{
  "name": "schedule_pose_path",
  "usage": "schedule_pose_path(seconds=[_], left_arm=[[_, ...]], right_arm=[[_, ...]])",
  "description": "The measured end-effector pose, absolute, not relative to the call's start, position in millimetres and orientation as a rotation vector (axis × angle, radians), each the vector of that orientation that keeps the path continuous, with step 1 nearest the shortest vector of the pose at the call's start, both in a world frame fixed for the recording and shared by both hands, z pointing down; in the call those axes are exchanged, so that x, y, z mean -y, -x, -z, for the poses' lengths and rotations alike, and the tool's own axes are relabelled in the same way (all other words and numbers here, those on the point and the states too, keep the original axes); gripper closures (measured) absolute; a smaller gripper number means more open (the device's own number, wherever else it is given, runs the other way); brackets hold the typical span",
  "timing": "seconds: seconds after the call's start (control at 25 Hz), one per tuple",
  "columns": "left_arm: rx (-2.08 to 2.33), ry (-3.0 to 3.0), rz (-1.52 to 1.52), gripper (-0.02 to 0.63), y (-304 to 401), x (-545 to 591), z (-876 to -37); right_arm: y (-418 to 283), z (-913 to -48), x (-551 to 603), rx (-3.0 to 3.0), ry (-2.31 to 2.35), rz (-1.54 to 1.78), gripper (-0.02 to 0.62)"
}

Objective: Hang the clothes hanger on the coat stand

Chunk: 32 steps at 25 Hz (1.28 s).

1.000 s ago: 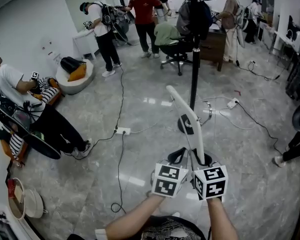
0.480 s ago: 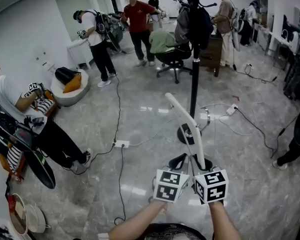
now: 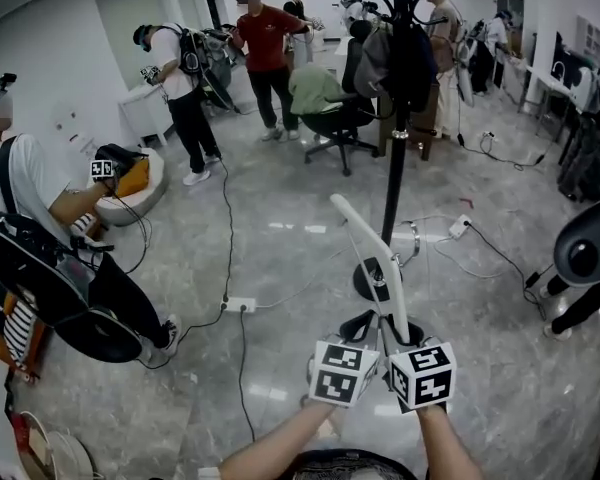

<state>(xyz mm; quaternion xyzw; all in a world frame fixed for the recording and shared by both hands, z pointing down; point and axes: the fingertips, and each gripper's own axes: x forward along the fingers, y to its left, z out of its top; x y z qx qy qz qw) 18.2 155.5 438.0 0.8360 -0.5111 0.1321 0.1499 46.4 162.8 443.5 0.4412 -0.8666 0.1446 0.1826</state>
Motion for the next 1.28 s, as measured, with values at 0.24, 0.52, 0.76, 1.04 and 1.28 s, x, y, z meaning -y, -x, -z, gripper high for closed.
schedule_pose_path(seconds=[0.24,0.52,0.76,1.04,1.28], left_arm=[[1.431,-2.419,-0.377,0.601,9.9,-139.8,-439.9],[1.421,-2.442,-0.381,0.601,37.6,-120.7,-443.3],[1.410,-2.457,-0.367,0.601,41.5,-95.0,-446.3],[1.396,-2.437,-0.383,0.601,30.8,-65.7,-453.2],[1.431,-2.403,-0.389,0.601,11.4,-16.6,-461.1]], right_arm=[[-18.6,-446.2,-148.7,2.423,-1.278,-0.419,0.561],[6.6,-449.8,-129.6,2.423,-1.316,-0.425,0.561],[10.7,-455.4,-104.9,2.412,-1.333,-0.420,0.561],[2.4,-458.3,-70.1,2.414,-1.325,-0.443,0.561],[-18.3,-462.6,-18.7,2.429,-1.298,-0.421,0.561]])
